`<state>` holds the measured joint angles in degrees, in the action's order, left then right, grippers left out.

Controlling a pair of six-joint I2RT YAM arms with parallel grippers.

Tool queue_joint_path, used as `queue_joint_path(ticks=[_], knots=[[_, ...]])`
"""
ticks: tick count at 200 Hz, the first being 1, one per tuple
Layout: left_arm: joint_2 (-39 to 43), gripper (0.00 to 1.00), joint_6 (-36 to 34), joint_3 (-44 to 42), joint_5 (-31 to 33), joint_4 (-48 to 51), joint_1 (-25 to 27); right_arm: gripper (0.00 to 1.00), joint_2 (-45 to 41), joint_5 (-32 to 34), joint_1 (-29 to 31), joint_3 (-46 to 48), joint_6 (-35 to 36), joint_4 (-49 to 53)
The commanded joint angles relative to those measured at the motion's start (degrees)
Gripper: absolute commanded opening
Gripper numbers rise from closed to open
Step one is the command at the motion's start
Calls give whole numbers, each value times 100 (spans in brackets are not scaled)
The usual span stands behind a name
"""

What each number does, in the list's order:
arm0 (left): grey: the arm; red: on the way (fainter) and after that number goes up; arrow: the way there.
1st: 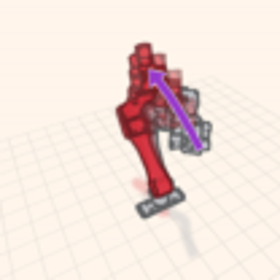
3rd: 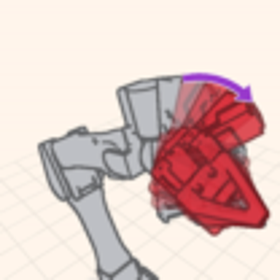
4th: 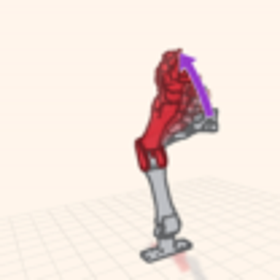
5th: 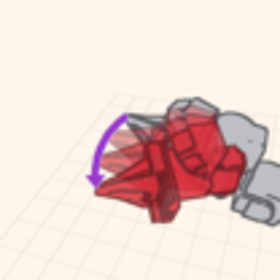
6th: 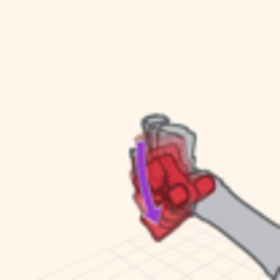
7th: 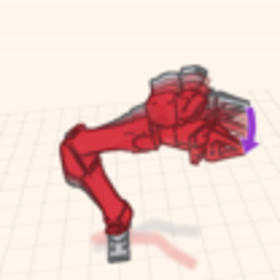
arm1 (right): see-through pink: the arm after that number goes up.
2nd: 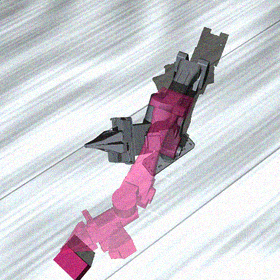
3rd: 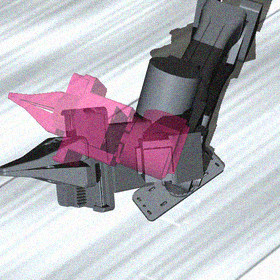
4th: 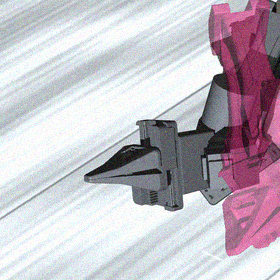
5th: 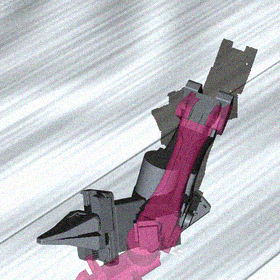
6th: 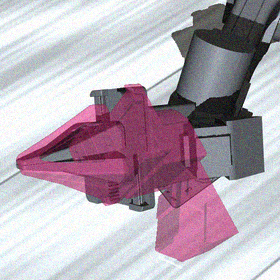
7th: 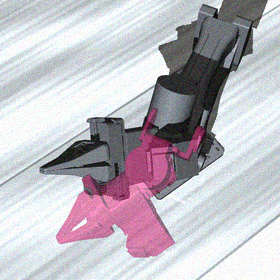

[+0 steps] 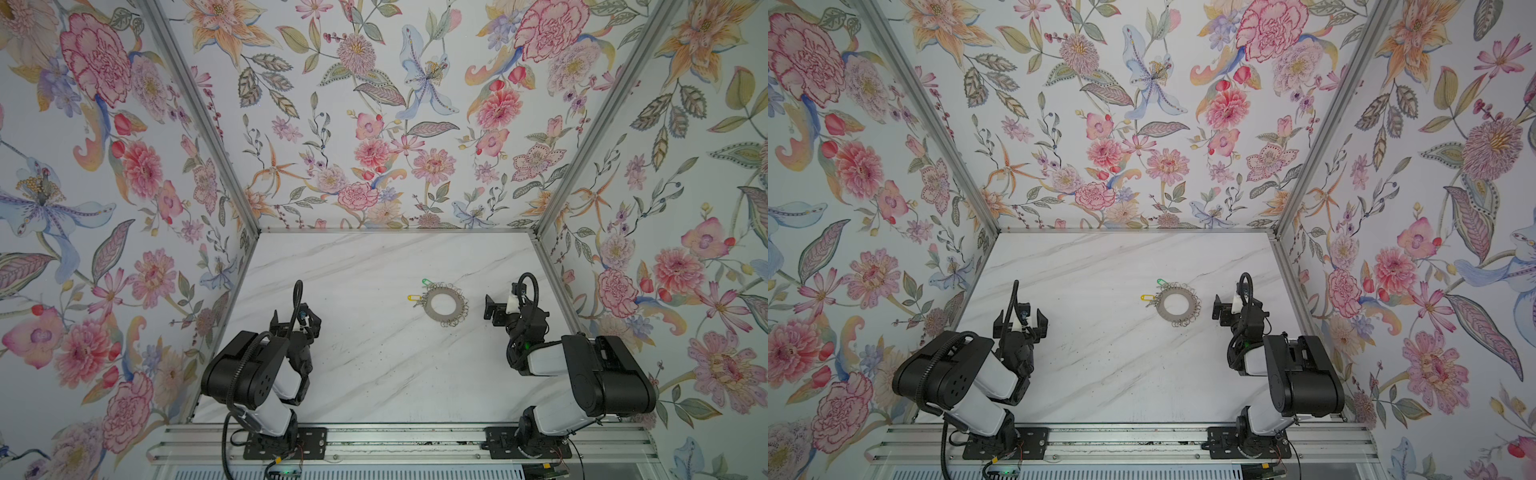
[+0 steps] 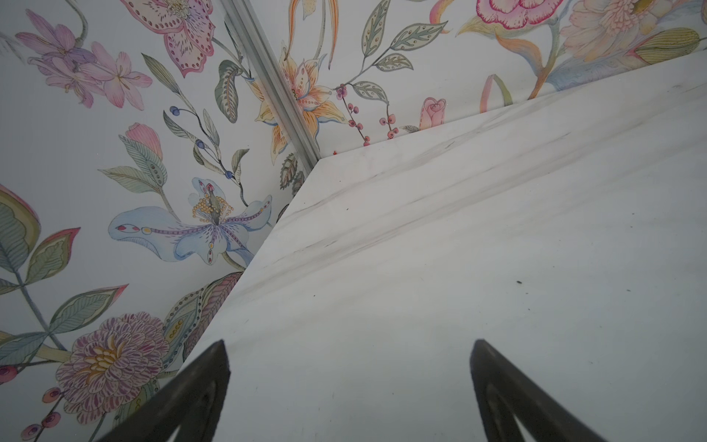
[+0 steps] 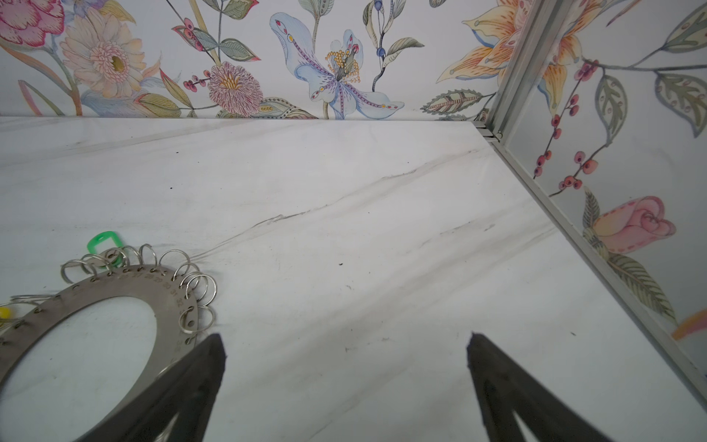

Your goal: Remove the keys from the keyring

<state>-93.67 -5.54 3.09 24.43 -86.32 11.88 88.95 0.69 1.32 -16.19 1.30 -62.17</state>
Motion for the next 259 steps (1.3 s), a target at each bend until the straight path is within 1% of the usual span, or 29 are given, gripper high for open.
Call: queue_joint_path(ticks=[1,60,84,96,101,111,125,133,137,141,147,163,166,173,179,185,189,193,200,212,221,231,238,248,259], knots=[[-46,99,71,59,-25,-1440,-56,99,-55,80,26,-87,116,-36],[-11,99,106,113,-52,-1285,-80,99,-64,133,59,-74,134,-53],[-8,99,106,91,-52,-1313,-81,99,-143,364,203,-13,249,-113],[-60,99,82,-5,-60,-1562,-73,99,-339,460,249,19,289,-61],[-69,99,67,-36,-73,-1628,-72,99,-482,570,291,-9,299,81],[-29,99,36,-49,-147,-1611,-55,99,-837,705,333,-132,246,686],[74,99,39,-117,-177,-1627,-56,99,-1402,606,325,-375,30,1819],[278,99,-32,-141,-107,-1569,-16,99,-1673,478,317,-518,-87,2407],[361,99,-105,-124,73,-1457,84,99,-1807,419,314,-561,-131,2600],[656,99,-146,-95,298,-1289,204,99,-1937,334,308,-621,-223,2828],[940,99,-403,-14,526,-945,367,99,-2127,190,294,-708,-372,3158],[1716,99,-675,264,598,174,656,99,-2528,-165,273,-916,-982,3865],[1855,99,-620,320,626,394,686,99,-2579,-270,268,-959,-1096,3971],[2227,99,-244,463,731,995,703,99,-2681,-567,258,-1061,-1296,4244],[2551,99,386,591,841,1552,702,99,-2715,-881,246,-1181,-1430,4470],[2861,99,796,687,824,2108,702,99,-2720,-1175,253,-1326,-1564,4753],[3063,99,999,692,701,2470,693,99,-2711,-1321,279,-1427,-1669,4936],[3259,99,1149,887,507,2822,690,99,-2682,-1431,312,-1517,-1759,5091],[3552,99,1304,945,-39,3282,669,99,-2612,-1601,405,-1665,-1863,5341],[3849,99,1696,884,-844,3442,667,99,-2434,-1640,690,-1879,-2019,5726],[3942,99,2053,810,-1237,3382,675,99,-2243,-1602,1002,-2075,-2092,5992],[3949,99,2530,803,-1451,3434,676,99,-1983,-1447,1323,-2294,-2153,6265],[3921,99,2741,821,-1589,3515,689,100,-1748,-1335,1542,-2475,-2187,6442],[3865,99,2873,834,-1797,3679,701,97,-1334,-1173,1921,-2769,-2228,6673],[3810,99,2912,774,-1809,3705,734,95,-882,-903,2246,-3129,-2240,6947]])
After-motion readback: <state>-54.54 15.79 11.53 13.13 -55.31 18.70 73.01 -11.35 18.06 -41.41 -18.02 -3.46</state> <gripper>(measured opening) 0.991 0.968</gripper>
